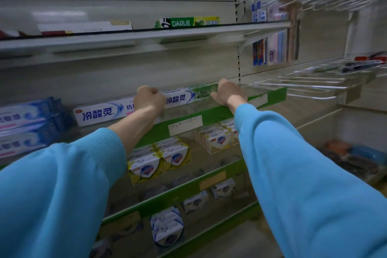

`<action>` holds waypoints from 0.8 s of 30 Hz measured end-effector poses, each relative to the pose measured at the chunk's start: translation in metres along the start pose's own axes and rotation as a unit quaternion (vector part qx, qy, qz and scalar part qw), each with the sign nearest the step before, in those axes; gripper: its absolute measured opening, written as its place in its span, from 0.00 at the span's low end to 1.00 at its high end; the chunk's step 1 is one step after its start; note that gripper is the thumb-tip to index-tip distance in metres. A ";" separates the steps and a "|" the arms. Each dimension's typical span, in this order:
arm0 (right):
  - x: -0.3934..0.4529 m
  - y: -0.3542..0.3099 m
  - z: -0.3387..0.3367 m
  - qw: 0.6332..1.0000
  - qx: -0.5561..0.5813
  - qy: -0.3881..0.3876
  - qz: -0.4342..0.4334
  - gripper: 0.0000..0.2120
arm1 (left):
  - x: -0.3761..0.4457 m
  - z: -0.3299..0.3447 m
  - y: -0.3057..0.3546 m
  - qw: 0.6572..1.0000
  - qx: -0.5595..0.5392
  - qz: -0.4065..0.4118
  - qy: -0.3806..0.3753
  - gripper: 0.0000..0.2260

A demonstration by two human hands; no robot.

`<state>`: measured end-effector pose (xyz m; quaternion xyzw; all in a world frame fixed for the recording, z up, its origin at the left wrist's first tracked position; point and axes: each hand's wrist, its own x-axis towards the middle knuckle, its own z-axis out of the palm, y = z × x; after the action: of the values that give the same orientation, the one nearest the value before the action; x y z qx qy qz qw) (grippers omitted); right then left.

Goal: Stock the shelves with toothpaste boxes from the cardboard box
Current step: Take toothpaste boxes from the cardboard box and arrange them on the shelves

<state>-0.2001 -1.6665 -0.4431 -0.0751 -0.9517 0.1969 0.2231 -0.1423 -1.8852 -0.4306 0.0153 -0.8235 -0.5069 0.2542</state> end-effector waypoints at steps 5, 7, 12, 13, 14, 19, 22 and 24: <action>-0.010 -0.001 -0.004 0.999 0.019 0.035 -0.016 0.16 | -0.020 -0.030 0.002 0.999 -0.021 0.026 -0.006 0.13; -0.014 -0.001 -0.006 0.997 0.052 0.053 -0.026 0.13 | -0.027 -0.047 0.000 0.999 -0.027 0.033 -0.001 0.10; -0.033 -0.011 -0.015 0.987 0.133 0.080 -0.030 0.09 | -0.042 -0.107 -0.007 0.998 -0.006 0.050 0.022 0.07; -0.040 -0.019 -0.017 0.985 0.144 0.086 -0.038 0.10 | -0.045 -0.120 -0.008 0.998 0.005 0.051 0.027 0.08; -0.046 -0.030 -0.017 0.981 0.162 0.093 -0.051 0.10 | -0.048 -0.134 -0.009 0.998 0.013 0.052 0.033 0.08; -0.098 -0.114 -0.007 0.929 0.304 0.088 -0.190 0.07 | -0.072 -0.203 -0.025 0.996 0.036 0.056 0.056 0.10; -0.144 -0.175 -0.007 0.904 0.348 0.005 -0.249 0.05 | -0.088 -0.248 -0.041 0.995 0.050 0.040 0.071 0.13; -0.173 -0.214 -0.002 0.886 0.361 -0.025 -0.288 0.04 | -0.101 -0.279 -0.053 0.996 0.052 0.028 0.068 0.13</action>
<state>-0.0571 -1.9007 -0.4224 0.2932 -0.7997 0.4561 0.2578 0.0545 -2.1132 -0.4159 0.0394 -0.8299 -0.4534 0.3226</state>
